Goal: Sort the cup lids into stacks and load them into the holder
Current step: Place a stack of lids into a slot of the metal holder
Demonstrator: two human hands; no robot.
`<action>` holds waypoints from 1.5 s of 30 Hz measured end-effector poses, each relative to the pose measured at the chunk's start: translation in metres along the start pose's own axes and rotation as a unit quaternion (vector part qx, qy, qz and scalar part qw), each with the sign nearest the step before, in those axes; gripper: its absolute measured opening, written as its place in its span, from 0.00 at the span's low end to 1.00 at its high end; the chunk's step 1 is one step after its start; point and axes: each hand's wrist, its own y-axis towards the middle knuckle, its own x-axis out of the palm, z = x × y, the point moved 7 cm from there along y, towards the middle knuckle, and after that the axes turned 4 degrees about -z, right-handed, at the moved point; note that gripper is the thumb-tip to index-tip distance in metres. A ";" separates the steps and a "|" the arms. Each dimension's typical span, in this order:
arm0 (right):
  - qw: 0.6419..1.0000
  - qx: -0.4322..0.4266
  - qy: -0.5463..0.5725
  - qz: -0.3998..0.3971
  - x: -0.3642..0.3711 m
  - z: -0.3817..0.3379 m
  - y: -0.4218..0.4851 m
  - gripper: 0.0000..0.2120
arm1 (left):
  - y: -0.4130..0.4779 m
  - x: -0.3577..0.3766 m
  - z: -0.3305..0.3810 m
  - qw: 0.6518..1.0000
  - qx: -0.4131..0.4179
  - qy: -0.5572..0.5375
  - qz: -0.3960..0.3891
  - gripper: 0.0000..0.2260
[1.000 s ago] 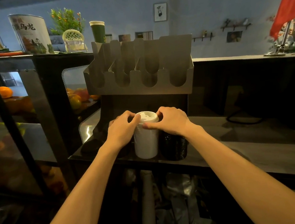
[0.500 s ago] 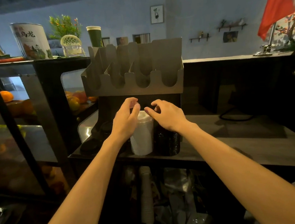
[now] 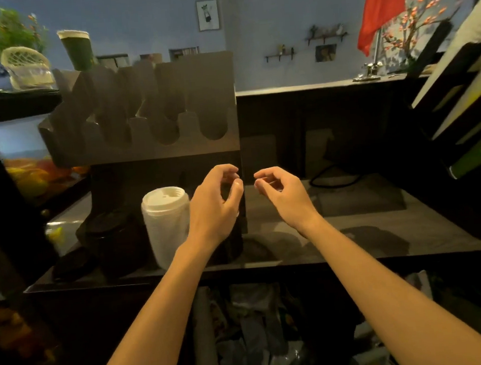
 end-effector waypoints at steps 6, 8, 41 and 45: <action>0.997 0.074 0.011 0.019 -0.032 0.064 -0.016 0.07 | -0.015 0.072 0.016 0.994 0.041 -0.036 -0.093 0.09; 0.996 0.087 -0.021 0.021 -0.046 0.080 -0.021 0.08 | -0.018 0.102 0.011 0.988 0.009 -0.096 -0.117 0.09; 0.934 0.350 0.073 0.007 -0.115 0.001 0.052 0.08 | 0.078 0.090 0.042 0.873 -0.381 -0.250 -0.171 0.11; 0.932 0.356 0.068 -0.010 -0.111 -0.021 0.065 0.08 | 0.087 0.062 0.045 0.875 -0.385 -0.225 -0.187 0.12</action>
